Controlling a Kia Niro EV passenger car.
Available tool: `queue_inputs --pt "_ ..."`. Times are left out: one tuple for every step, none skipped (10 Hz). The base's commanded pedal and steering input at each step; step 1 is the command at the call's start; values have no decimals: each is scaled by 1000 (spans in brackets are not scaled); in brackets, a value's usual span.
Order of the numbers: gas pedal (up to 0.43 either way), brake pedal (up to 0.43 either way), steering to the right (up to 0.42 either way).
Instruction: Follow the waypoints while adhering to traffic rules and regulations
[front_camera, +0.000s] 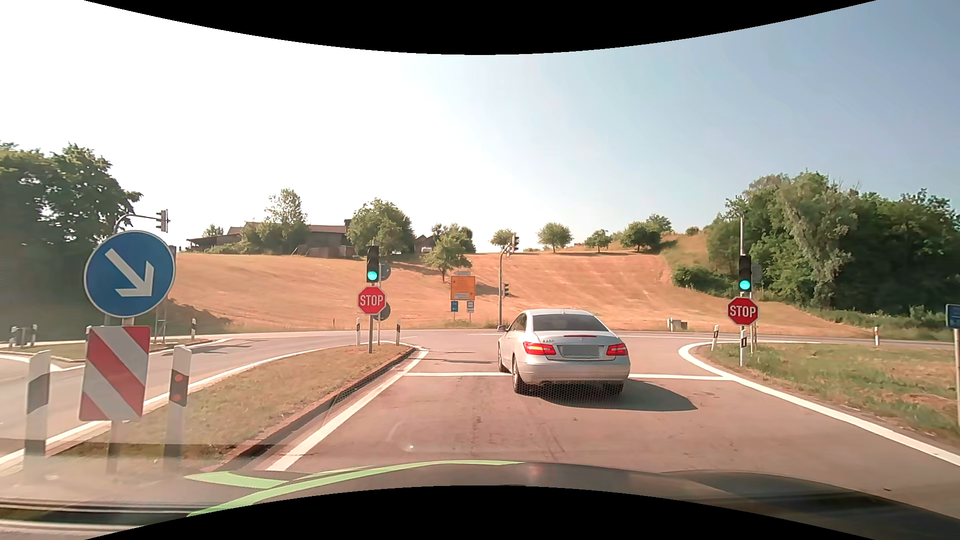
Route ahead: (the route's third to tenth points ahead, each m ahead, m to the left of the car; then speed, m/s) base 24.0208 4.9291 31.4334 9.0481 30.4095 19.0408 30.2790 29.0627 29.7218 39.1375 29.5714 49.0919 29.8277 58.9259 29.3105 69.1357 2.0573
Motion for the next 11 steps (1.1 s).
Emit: queue_inputs --pt "220 0 1" --pt "220 0 1" --pt "220 0 1" --pt "228 0 2" --pt "228 0 4" --pt "228 0 6" --pt "228 0 7" --pt "228 0 8" --pt "228 0 10" --pt "228 0 13" --pt "228 0 14"
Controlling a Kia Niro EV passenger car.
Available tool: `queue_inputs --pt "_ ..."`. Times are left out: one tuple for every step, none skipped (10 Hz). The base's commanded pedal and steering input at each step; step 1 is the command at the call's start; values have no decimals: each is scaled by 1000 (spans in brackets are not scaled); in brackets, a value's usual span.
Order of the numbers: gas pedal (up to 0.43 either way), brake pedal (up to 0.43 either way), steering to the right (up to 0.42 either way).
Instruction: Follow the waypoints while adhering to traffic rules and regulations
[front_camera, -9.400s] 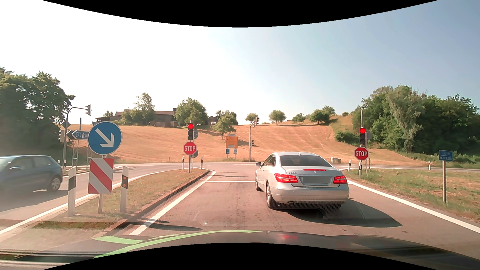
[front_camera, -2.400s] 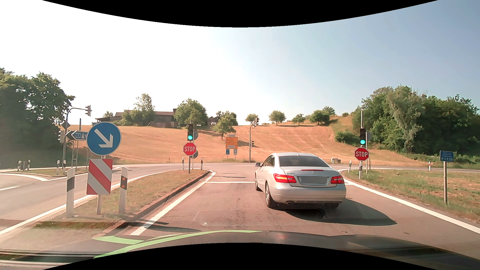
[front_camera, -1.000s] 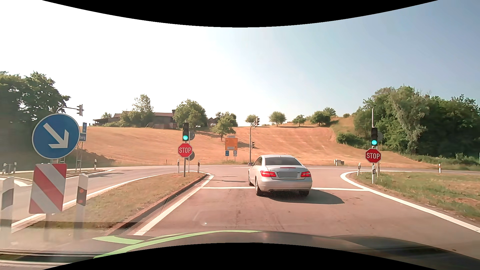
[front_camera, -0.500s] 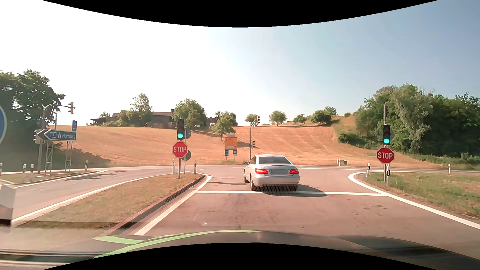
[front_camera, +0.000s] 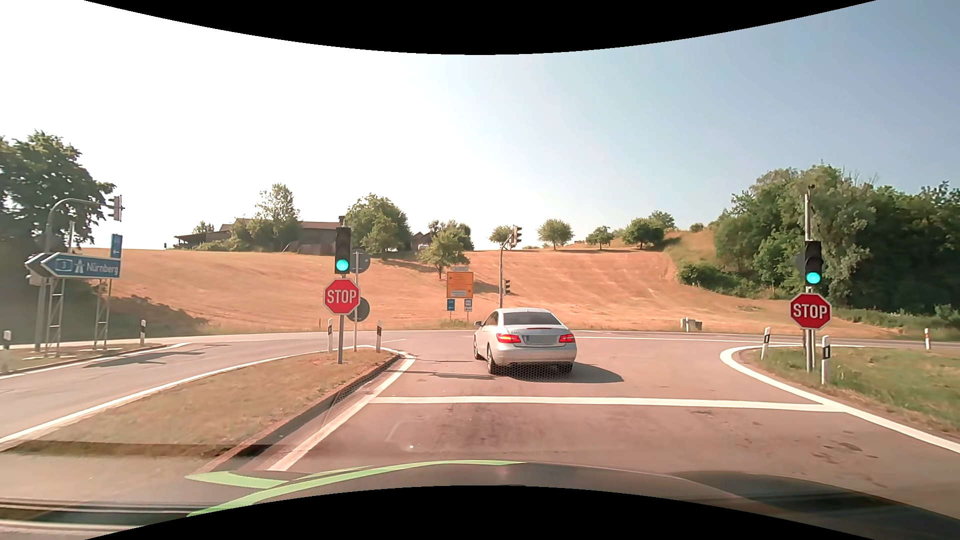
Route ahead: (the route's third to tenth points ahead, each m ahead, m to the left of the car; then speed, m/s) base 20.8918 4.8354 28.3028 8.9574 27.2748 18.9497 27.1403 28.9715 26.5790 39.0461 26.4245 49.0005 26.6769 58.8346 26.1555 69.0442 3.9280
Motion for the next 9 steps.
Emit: queue_inputs --pt "228 0 15" --pt "228 0 16" --pt "228 0 16" --pt "228 0 16" --pt "228 0 16" --pt "220 0 16" --pt "209 0 16" --pt "197 0 16" --pt "177 0 16"
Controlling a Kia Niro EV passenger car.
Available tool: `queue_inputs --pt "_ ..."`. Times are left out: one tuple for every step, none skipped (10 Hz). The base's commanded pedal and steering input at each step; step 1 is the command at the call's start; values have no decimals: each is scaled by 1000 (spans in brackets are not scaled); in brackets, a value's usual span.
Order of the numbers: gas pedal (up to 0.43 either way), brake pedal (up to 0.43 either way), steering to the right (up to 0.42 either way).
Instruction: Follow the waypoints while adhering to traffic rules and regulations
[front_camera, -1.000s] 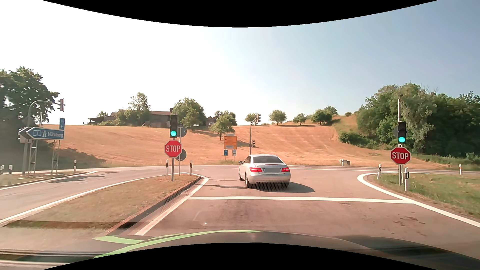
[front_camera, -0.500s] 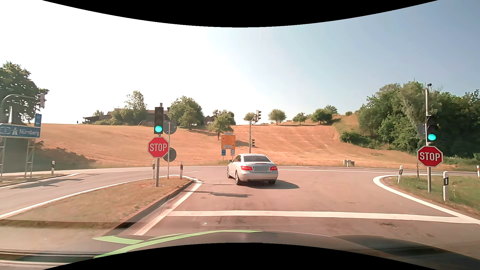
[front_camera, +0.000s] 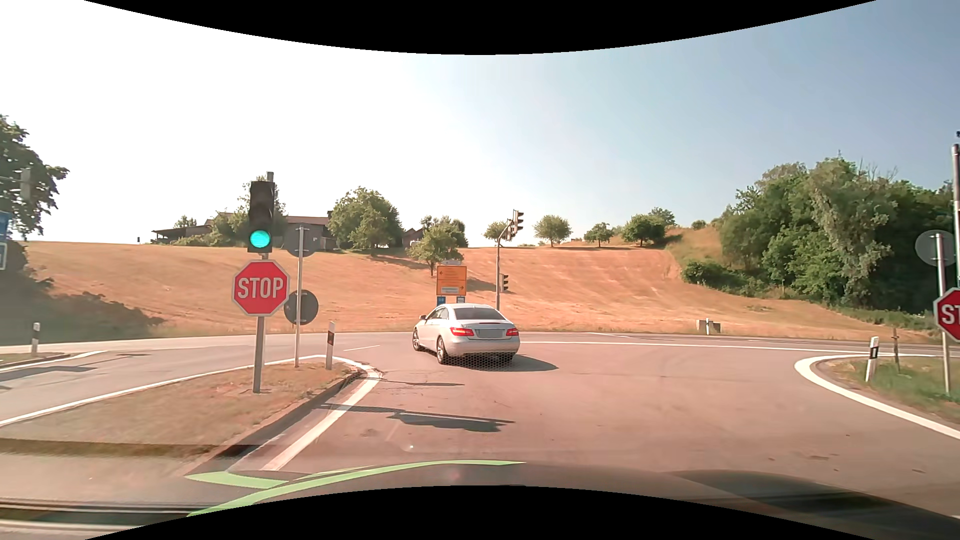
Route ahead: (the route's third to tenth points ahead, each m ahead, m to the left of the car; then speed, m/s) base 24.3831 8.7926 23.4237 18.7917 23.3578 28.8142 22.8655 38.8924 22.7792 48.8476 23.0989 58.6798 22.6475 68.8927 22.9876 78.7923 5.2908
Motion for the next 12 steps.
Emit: queue_inputs --pt "169 0 16" --pt "157 0 15" --pt "138 0 12" --pt "130 0 9" --pt "98 0 0" --pt "98 0 -4" --pt "98 0 -5" --pt "98 0 -6" --pt "98 0 -18" --pt "98 0 -38" --pt "98 0 -67" --pt "98 0 -98"
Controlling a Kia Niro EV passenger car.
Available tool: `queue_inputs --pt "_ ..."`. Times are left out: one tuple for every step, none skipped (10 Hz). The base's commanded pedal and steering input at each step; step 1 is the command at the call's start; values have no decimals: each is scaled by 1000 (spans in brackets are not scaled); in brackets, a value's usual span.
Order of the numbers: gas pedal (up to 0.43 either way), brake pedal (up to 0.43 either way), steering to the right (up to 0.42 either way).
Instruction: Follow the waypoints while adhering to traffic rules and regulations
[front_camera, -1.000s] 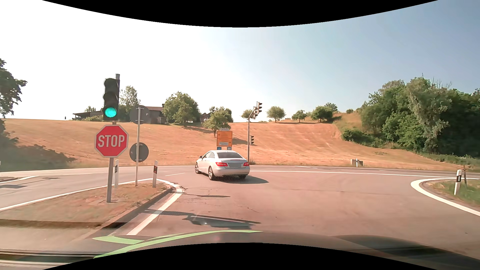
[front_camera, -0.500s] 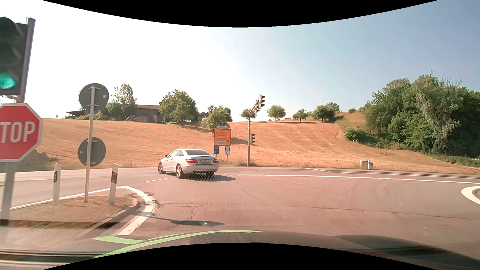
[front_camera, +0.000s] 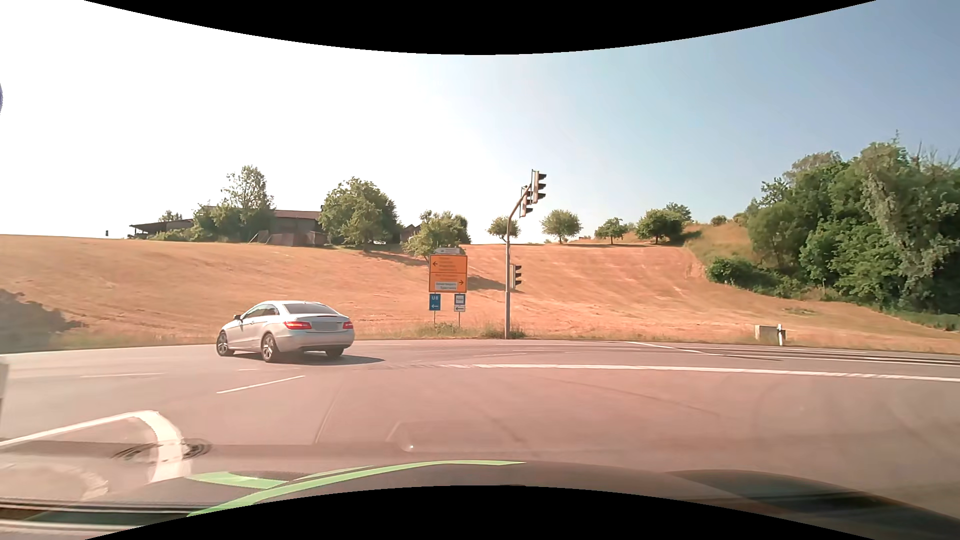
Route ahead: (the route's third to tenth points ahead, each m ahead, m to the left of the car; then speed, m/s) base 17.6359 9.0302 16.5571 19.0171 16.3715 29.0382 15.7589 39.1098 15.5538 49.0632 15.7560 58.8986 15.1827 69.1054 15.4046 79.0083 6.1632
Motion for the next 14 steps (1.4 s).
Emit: queue_inputs --pt "98 0 -120" --pt "98 0 -141" --pt "98 0 -160" --pt "98 0 -178" --pt "98 0 -201" --pt "79 0 -231" --pt "79 0 -254" --pt "79 0 -267" --pt "79 0 -286" --pt "79 0 -300" --pt "79 0 -304" --pt "79 0 -304" --pt "79 0 -304" --pt "79 0 -307"
